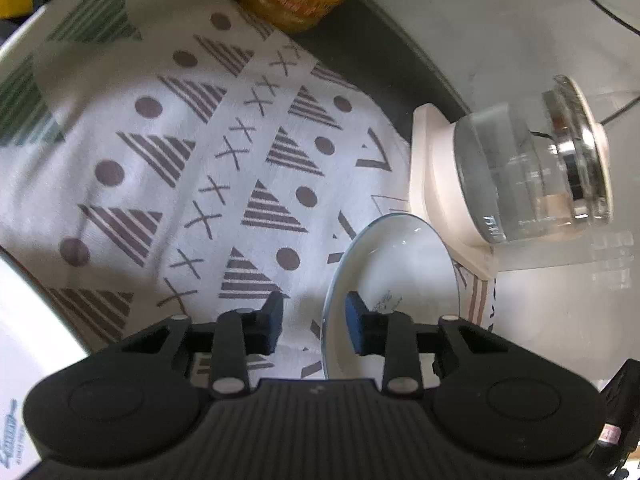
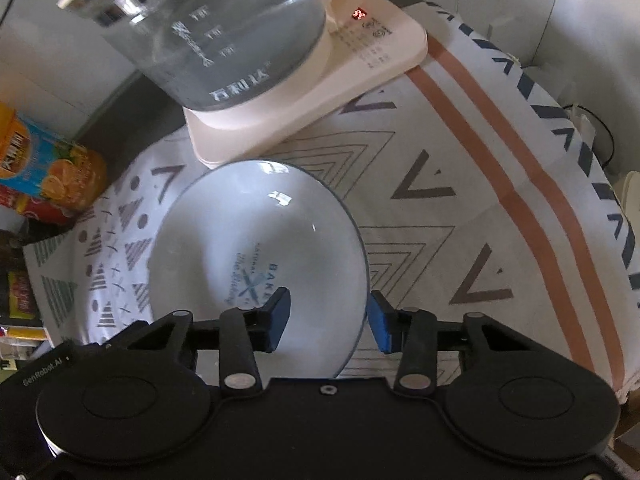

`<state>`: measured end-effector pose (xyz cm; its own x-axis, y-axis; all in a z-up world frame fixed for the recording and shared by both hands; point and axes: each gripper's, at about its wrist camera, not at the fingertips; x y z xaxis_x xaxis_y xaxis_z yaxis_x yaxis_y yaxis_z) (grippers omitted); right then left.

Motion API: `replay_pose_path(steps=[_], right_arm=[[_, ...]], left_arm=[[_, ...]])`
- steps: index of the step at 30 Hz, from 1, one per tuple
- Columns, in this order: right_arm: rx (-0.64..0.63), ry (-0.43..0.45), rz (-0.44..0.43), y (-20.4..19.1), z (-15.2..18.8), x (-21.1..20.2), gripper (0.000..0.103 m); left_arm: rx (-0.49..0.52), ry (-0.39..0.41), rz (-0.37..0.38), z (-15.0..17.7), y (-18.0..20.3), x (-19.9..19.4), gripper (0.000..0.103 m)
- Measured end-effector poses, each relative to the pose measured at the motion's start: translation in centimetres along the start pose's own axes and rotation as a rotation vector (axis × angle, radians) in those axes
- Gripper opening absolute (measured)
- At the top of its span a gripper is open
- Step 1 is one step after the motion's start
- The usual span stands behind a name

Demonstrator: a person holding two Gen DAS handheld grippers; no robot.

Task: Organize plates and bowls
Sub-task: 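Close both grippers on the 'Bakery' plate rim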

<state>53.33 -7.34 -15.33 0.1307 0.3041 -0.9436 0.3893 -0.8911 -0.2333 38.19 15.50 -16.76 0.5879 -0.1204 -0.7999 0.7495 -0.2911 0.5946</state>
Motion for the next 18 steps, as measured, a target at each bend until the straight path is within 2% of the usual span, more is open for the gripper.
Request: replay_pose_path(steps=[5, 10, 12, 18], right_arm=[[-0.013, -0.034, -0.008, 0.4, -0.5, 1.2, 0.036], [-0.019, -0.059, -0.01, 1.0, -0.8, 2.6, 0.023], [-0.013, -0.061, -0.024, 1.4, -0.9, 2.9, 0.02], [-0.013, -0.025, -0.058, 1.9, -0.8, 2.0, 0.015]], left_arm=[[-0.013, -0.009, -0.003, 0.2, 0.4, 1.4, 0.021], [-0.018, -0.037, -0.008, 0.4, 0.6, 2.8, 0.012], [-0.019, -0.05, -0.005, 0.6, 0.6, 3.4, 0.006], [0.028, -0.037, -0.014, 0.8, 1.3, 3.3, 0.005]])
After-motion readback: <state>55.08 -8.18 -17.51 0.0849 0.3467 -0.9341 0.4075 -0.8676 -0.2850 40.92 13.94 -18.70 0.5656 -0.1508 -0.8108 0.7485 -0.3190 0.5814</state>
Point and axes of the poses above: each gripper's, at about its wrist camera, not at the fingertips, and x roughly the way its jaws point, y to its right, z to its underside, and after that the axes turned 3 degrees about -x, right-handed
